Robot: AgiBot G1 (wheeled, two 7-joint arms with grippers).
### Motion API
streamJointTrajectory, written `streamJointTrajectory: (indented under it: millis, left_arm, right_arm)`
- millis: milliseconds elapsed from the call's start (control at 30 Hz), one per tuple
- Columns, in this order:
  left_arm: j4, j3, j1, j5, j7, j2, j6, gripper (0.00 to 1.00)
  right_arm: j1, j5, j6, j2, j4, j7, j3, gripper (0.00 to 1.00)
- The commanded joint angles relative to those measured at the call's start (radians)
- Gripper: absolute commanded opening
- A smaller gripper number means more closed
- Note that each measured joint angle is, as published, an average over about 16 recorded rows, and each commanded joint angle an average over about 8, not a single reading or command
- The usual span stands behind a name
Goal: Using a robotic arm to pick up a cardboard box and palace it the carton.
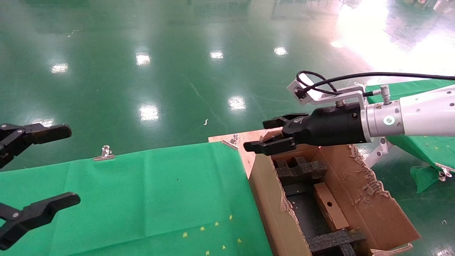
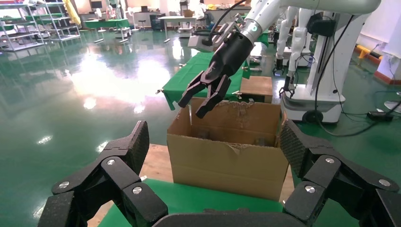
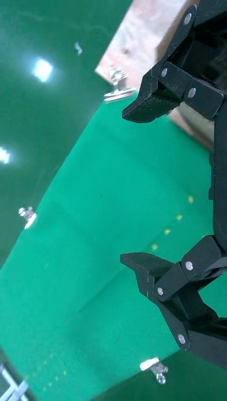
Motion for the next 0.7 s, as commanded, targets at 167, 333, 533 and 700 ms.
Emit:
streamJointTrajectory:
  millis: [167, 333, 533, 700]
  left_arm:
    - [0.000, 0.000, 0.000, 0.000, 0.000, 0.000, 0.000, 1.00]
    - [0.000, 0.000, 0.000, 0.000, 0.000, 0.000, 0.000, 1.00]
    - [0.000, 0.000, 0.000, 0.000, 0.000, 0.000, 0.000, 1.00]
    - [0.000, 0.000, 0.000, 0.000, 0.000, 0.000, 0.000, 1.00]
  right_arm:
    - [-0.072, 0.027, -0.040, -0.008, 0.037, -0.048, 0.102, 1.00]
    - [-0.132, 0.049, -0.073, -0.015, 0.068, -0.088, 0.187, 1.00]
    - [-0.204, 0.075, -0.112, -0.024, 0.105, -0.136, 0.288, 1.00]
    - [-0.265, 0.097, -0.145, -0.031, 0.136, -0.176, 0.373, 1.00]
